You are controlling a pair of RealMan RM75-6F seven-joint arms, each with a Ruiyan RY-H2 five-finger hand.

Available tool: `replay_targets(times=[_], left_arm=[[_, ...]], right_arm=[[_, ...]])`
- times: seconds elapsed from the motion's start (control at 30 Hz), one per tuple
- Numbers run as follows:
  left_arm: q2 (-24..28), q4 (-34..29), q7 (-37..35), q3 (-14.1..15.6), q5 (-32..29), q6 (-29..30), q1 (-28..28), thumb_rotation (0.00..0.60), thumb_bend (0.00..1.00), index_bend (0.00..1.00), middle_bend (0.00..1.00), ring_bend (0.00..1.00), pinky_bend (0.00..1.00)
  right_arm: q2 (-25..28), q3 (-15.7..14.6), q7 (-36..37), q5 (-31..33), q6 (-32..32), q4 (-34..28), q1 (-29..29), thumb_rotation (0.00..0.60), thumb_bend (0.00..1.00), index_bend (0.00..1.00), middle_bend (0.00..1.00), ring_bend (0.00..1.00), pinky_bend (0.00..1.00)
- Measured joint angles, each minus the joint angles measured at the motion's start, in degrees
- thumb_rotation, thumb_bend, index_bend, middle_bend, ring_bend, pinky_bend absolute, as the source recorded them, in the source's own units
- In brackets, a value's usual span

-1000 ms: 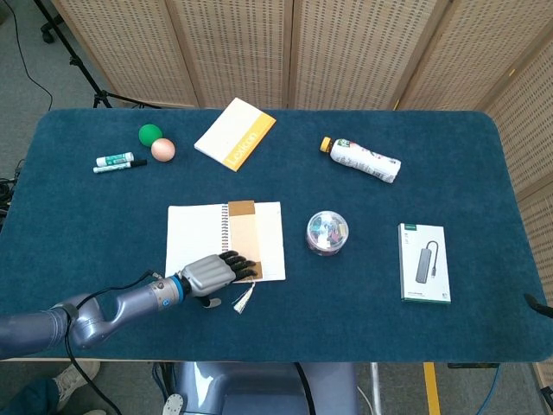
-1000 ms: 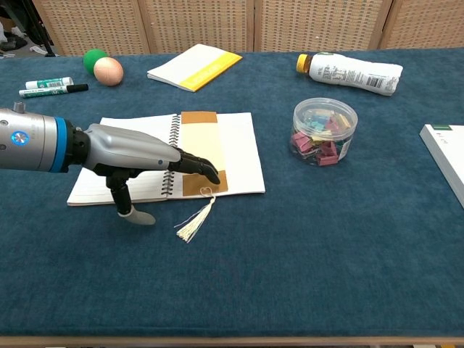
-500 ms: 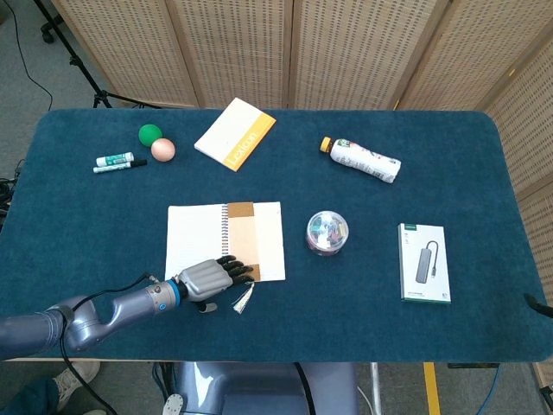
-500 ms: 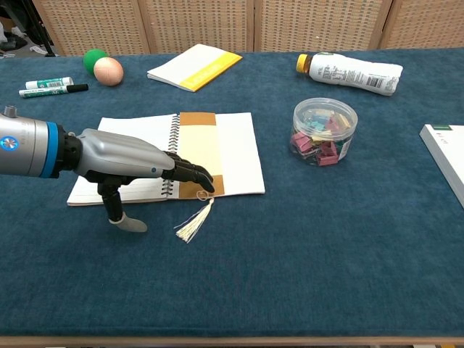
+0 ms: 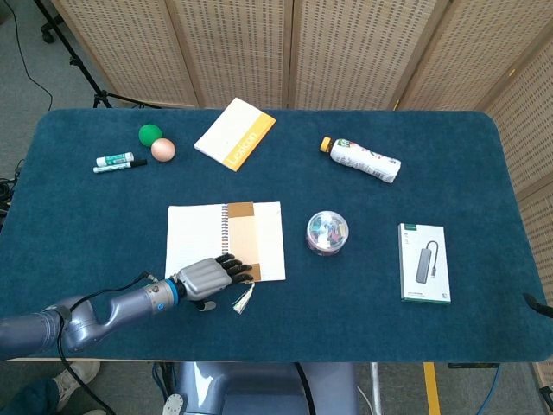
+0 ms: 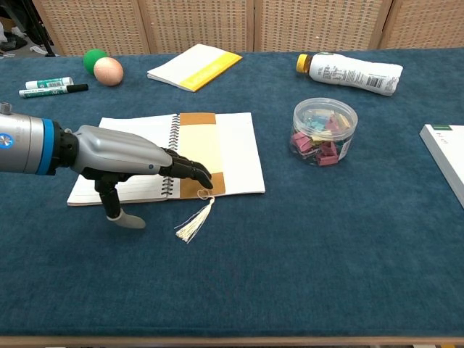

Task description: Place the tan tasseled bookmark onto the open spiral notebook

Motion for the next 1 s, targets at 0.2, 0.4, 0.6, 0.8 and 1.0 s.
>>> replay_targets(times=[0.2, 0.4, 0.6, 0.8, 1.0], left_arm=[[0.75, -0.48, -0.39, -0.53, 0.14, 2.02, 0.50, 0.600, 0.32, 0.10, 0.00, 0.00, 0.00], [3.32, -1.93, -0.87, -2.06, 0.22, 8.21, 2.37, 0.600, 0.23, 0.10, 0.00, 0.00, 0.00], [8.75, -6.74, 4.27, -2.99, -4.72, 17.81, 9.76, 0.600, 0.01, 0.03, 0.00, 0.00, 0.00], [11.42, -11.40, 10.60, -1.89, -10.41, 29.61, 21.37, 0.600, 0.00, 0.00, 0.00, 0.00, 0.00], [12.23, -12.92, 13.13, -0.80, -13.76, 42.51, 32.63, 0.600, 0.00, 0.00, 0.00, 0.00, 0.00]], right_arm=[[-0.01, -0.02, -0.10, -0.11, 0.17, -0.17, -0.03, 0.600, 0.00, 0.00, 0.00, 0.00, 0.00], [0.05, -0.17, -0.07, -0.61, 0.32, -0.49, -0.07, 0.600, 0.00, 0.00, 0.00, 0.00, 0.00], [0.30, -0.32, 0.60, -1.33, 0.55, -0.94, -0.19, 0.600, 0.00, 0.00, 0.00, 0.00, 0.00], [0.53, -0.76, 1.87, -2.26, -0.08, -1.08, -0.16, 0.600, 0.00, 0.00, 0.00, 0.00, 0.00], [0.75, -1.29, 2.89, -3.35, -0.48, -1.33, -0.15, 0.600, 0.00, 0.00, 0.00, 0.00, 0.00]])
